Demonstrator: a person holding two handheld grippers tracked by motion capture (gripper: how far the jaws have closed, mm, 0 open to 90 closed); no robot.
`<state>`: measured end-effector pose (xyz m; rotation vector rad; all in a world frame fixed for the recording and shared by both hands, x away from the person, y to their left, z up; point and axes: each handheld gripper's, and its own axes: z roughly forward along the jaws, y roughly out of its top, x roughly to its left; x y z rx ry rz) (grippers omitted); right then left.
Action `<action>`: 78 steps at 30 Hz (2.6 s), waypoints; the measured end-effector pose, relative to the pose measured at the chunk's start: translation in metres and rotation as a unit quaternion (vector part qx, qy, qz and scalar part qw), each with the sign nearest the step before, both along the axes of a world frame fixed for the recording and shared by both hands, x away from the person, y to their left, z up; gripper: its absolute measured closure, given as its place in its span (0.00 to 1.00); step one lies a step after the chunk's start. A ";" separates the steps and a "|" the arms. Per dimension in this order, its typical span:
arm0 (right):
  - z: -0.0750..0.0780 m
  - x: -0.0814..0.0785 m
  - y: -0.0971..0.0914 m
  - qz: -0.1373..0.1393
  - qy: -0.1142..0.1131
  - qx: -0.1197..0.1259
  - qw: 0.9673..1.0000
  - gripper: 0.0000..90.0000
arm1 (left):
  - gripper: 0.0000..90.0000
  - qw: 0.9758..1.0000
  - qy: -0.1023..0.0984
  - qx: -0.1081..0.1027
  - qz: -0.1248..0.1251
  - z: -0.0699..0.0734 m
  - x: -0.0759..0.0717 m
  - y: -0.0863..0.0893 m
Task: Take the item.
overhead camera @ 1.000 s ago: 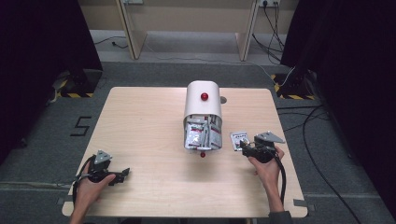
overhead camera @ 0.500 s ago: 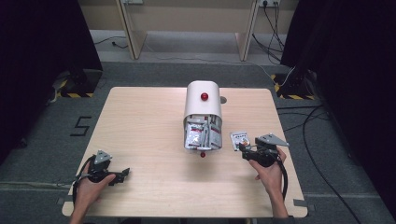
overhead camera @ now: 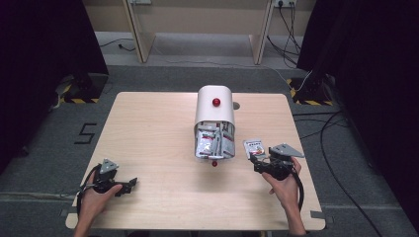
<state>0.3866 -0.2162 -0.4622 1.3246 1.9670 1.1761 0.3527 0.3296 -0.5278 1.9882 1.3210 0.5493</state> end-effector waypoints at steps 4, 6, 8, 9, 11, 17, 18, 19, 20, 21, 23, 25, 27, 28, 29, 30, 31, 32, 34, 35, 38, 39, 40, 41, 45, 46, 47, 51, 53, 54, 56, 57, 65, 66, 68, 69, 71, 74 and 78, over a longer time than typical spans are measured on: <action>0.000 -0.002 0.001 0.003 -0.001 -0.004 1.000 0.23 | 0.00 1.000 0.000 0.000 0.000 0.000 0.000 0.000; 0.001 -0.003 0.002 0.004 -0.002 -0.005 1.000 0.23 | 0.00 1.000 0.000 0.000 0.000 0.000 0.000 0.000; 0.001 -0.005 0.003 0.003 -0.001 -0.004 1.000 0.21 | 0.00 1.000 0.000 0.000 0.000 0.000 0.000 0.000; 0.001 -0.005 0.003 0.005 -0.003 -0.007 1.000 0.21 | 0.00 1.000 0.000 0.001 -0.001 0.000 0.000 0.000; 0.000 -0.006 0.003 0.007 -0.001 -0.007 1.000 0.21 | 0.00 1.000 0.001 0.001 -0.001 0.000 0.000 0.000; 0.000 -0.010 0.004 0.011 -0.003 -0.007 1.000 0.21 | 0.00 1.000 0.001 0.001 -0.001 0.000 0.000 0.000; 0.000 -0.011 0.004 0.012 -0.003 -0.006 1.000 0.21 | 0.00 1.000 0.001 0.001 -0.001 0.000 0.000 0.000; 0.000 -0.012 0.004 0.013 -0.003 -0.006 1.000 0.21 | 0.00 1.000 0.001 0.001 -0.001 0.000 0.000 0.000; 0.000 -0.013 0.005 0.014 -0.004 -0.007 1.000 0.21 | 0.00 1.000 0.000 0.001 -0.001 0.000 0.000 0.000; 0.000 -0.014 0.005 0.016 -0.004 -0.007 1.000 0.21 | 0.00 1.000 0.001 0.001 -0.001 0.000 0.000 0.000; 0.000 -0.016 0.007 0.018 -0.004 -0.007 1.000 0.21 | 0.00 1.000 0.001 0.001 -0.001 0.000 -0.001 0.000; -0.001 -0.018 0.008 0.022 -0.004 -0.008 1.000 0.21 | 0.00 1.000 0.001 0.001 -0.001 0.000 -0.001 0.000; -0.001 -0.019 0.009 0.024 -0.004 -0.009 1.000 0.21 | 0.00 1.000 0.000 0.001 -0.001 0.000 -0.001 0.000; -0.002 -0.020 0.009 0.025 -0.003 -0.009 1.000 0.21 | 0.00 1.000 0.001 0.001 -0.001 0.000 -0.001 0.000; -0.002 -0.021 0.010 0.026 -0.003 -0.009 1.000 0.21 | 0.00 1.000 0.001 0.001 -0.001 0.000 -0.001 0.000; -0.002 -0.022 0.010 0.027 -0.002 -0.009 1.000 0.21 | 0.00 1.000 0.000 0.001 0.000 0.000 -0.001 0.000; -0.003 -0.023 0.011 0.028 -0.003 -0.010 1.000 0.21 | 0.00 1.000 0.001 0.001 -0.001 0.000 -0.001 0.000; -0.003 -0.024 0.012 0.030 -0.001 -0.009 1.000 0.21 | 0.00 1.000 0.000 0.001 -0.001 0.000 -0.001 0.000; -0.004 -0.026 0.014 0.034 -0.001 -0.010 0.999 0.21 | 0.00 1.000 0.000 0.001 0.000 0.000 -0.001 0.000; -0.004 -0.027 0.014 0.037 0.000 -0.011 0.999 0.21 | 0.00 1.000 0.000 0.001 -0.001 0.000 -0.001 0.000; -0.005 -0.030 0.016 0.041 0.000 -0.012 0.999 0.21 | 0.00 1.000 0.000 0.001 -0.001 0.000 -0.001 0.000; -0.006 -0.031 0.017 0.042 0.001 -0.012 0.999 0.21 | 0.00 1.000 0.000 0.001 -0.001 0.000 -0.001 0.000; -0.007 -0.033 0.017 0.043 0.002 -0.013 0.999 0.21 | 0.00 1.000 0.000 0.001 -0.001 0.000 -0.001 0.001; -0.008 -0.034 0.018 0.046 0.003 -0.013 0.999 0.21 | 0.00 1.000 0.000 0.001 -0.001 0.000 -0.001 0.001; -0.011 -0.037 0.019 0.054 0.008 -0.013 0.998 0.22 | 0.00 1.000 0.000 0.001 -0.001 0.000 -0.001 0.001; -0.011 -0.038 0.019 0.056 0.009 -0.013 0.998 0.22 | 0.00 1.000 0.000 0.001 -0.001 0.000 -0.001 0.001; -0.012 -0.039 0.020 0.055 0.010 -0.012 0.998 0.22 | 0.00 1.000 0.000 0.001 -0.001 0.000 -0.001 0.001; -0.014 -0.043 0.020 0.060 0.012 -0.013 0.998 0.22 | 0.00 1.000 0.000 0.001 -0.001 0.000 -0.001 0.001; -0.016 -0.045 0.022 0.063 0.016 -0.014 0.998 0.22 | 0.00 1.000 0.000 0.001 0.000 0.000 -0.001 0.001; -0.018 -0.046 0.022 0.066 0.017 -0.016 0.998 0.22 | 0.00 1.000 0.000 0.001 -0.001 0.000 -0.001 0.001; -0.019 -0.048 0.023 0.067 0.020 -0.016 0.997 0.22 | 0.00 1.000 0.000 0.001 0.000 0.000 -0.001 0.001; -0.020 -0.049 0.024 0.069 0.021 -0.015 0.997 0.22 | 0.00 1.000 0.000 0.001 0.000 0.000 -0.001 0.001; -0.025 -0.054 0.026 0.078 0.025 -0.019 0.996 0.22 | 0.00 1.000 0.000 0.001 0.000 0.000 -0.001 0.001; -0.026 -0.054 0.026 0.078 0.026 -0.018 0.996 0.22 | 0.00 1.000 0.000 0.001 0.000 0.000 -0.001 0.001; -0.027 -0.055 0.026 0.079 0.028 -0.018 0.996 0.22 | 0.00 1.000 0.001 0.001 -0.001 0.000 -0.001 0.001; -0.027 -0.056 0.026 0.078 0.030 -0.018 0.996 0.22 | 0.00 1.000 0.000 0.001 0.000 0.000 -0.001 0.001; -0.029 -0.057 0.026 0.081 0.032 -0.018 0.996 0.22 | 0.00 1.000 0.000 0.001 0.000 0.000 -0.001 0.001; -0.032 -0.058 0.026 0.086 0.041 -0.020 0.995 0.19 | 0.00 1.000 0.001 0.001 0.000 0.000 -0.001 0.001; -0.036 -0.061 0.027 0.094 0.050 -0.026 0.994 0.19 | 0.00 1.000 0.001 0.001 0.000 0.000 -0.001 0.001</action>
